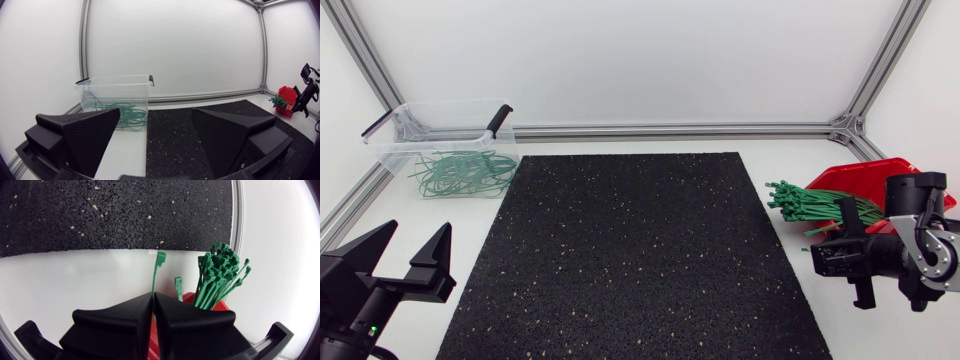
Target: Take a green cable tie from the red box, thread the tail through the head to close it, then place it in the transparent bin on the left.
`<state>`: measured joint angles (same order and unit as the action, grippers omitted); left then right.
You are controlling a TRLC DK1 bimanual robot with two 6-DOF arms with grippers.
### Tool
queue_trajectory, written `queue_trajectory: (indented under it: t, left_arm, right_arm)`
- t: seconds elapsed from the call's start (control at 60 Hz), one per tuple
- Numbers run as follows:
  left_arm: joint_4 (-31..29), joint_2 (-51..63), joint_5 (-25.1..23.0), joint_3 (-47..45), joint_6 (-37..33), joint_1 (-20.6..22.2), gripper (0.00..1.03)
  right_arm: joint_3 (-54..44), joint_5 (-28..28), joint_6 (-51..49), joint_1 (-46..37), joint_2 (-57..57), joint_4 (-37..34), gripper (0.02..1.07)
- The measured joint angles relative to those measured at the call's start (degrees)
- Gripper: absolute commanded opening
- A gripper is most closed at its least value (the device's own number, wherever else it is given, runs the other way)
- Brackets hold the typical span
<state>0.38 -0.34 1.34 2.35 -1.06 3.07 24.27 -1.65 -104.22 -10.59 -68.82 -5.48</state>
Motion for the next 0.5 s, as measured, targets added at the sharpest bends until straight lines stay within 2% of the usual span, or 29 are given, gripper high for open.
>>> queue_trajectory:
  t: [0.25, 0.4, 0.5]
  left_arm:
    - [0.0, 0.0, 0.0, 0.0, 0.0, 0.0, 0.99]
    - [-0.1, 0.0, 0.0, 0.0, 0.0, 0.0, 0.99]
    - [-0.1, 0.0, -0.2, 0.0, 0.0, 0.0, 0.99]
  right_arm:
    - [2.1, -1.1, 2.8, 1.6, 5.6, -9.9, 0.08]
    - [6.9, -1.6, 8.5, 4.0, 10.2, -17.1, 0.08]
    - [9.8, -0.7, 12.8, 6.7, 13.6, -18.8, 0.08]
